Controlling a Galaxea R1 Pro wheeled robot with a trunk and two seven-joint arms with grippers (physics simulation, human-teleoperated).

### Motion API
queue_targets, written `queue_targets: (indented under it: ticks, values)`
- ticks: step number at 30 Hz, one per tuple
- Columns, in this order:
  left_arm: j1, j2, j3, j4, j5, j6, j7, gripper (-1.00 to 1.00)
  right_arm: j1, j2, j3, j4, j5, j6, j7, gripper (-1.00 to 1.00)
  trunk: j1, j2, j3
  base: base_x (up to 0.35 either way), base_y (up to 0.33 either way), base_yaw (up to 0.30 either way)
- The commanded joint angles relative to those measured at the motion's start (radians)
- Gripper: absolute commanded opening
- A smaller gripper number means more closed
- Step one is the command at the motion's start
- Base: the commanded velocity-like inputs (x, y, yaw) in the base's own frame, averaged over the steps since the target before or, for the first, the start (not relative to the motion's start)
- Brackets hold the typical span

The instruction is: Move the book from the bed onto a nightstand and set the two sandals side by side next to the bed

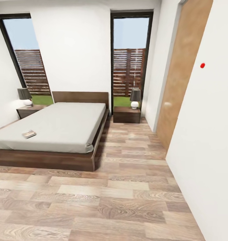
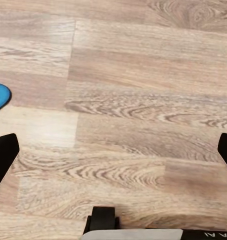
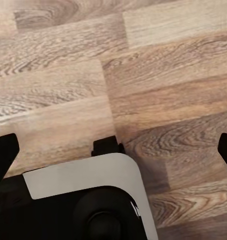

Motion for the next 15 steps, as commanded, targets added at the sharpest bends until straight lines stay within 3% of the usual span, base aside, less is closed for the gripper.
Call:
queue_targets:
  ticks: [1, 15]
  values:
    - [0.0, -0.001, 0.002, 0.0, -0.001, -0.003, 0.0, 1.0, 0.0, 0.0, -0.002, 0.0, -0.002, -0.001, 0.001, 1.0, 0.001, 0.0, -0.001, 0.322, -0.034, 0.028]
    - [-0.001, -0.002, 0.002, 0.0, -0.001, -0.002, 0.0, 1.0, 0.0, 0.0, -0.002, 0.0, -0.002, -0.001, 0.001, 1.0, 0.001, 0.0, -0.001, 0.309, -0.108, 0.005]
